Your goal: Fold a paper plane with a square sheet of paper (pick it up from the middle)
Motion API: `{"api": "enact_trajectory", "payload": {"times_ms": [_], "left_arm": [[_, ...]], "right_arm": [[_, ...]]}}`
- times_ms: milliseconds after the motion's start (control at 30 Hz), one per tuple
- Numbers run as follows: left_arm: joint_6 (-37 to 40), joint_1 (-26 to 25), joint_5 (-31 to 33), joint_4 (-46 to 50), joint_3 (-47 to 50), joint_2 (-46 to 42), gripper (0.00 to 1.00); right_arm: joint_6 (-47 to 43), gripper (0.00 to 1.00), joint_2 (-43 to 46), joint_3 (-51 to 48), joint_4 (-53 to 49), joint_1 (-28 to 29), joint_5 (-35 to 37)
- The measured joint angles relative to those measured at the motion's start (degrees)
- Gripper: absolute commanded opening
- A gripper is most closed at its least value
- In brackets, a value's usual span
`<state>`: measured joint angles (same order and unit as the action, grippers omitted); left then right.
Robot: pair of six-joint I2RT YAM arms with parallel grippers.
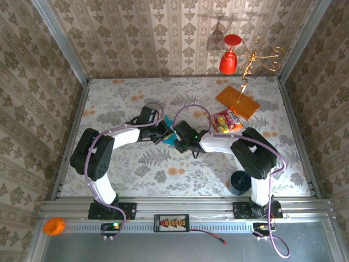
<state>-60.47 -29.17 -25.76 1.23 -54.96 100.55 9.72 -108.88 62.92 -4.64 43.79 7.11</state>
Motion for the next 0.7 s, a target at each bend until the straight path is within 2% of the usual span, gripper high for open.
{"api": "enact_trajectory", "payload": {"times_ms": [133, 333, 433, 600, 700], "left_arm": [[0.0, 0.0, -0.1, 0.3, -0.4, 0.0, 0.12], [0.6, 1.2, -0.3, 2.4, -0.7, -0.2, 0.33], [1.0, 3.6, 0.2, 4.0, -0.6, -1.8, 0.41], [1.8, 8.3, 2.2, 4.8, 1.2, -9.0, 0.48], [2.2, 9.0, 3.4, 4.6, 2.9, -12.6, 0.49]], "right_arm": [[-0.7, 0.19, 0.0, 0.0, 0.2, 0.0, 0.0], [-1.1, 0.13, 0.1, 0.0, 0.2, 0.0, 0.0], [-1.2, 0.12, 0.6, 0.0, -0.3, 0.0, -0.5], [-0.9, 0.11, 2.1, 0.1, -3.1, -0.2, -4.0], [-0.1, 0.11, 2.1, 1.0, -5.5, -0.7, -7.5]]}}
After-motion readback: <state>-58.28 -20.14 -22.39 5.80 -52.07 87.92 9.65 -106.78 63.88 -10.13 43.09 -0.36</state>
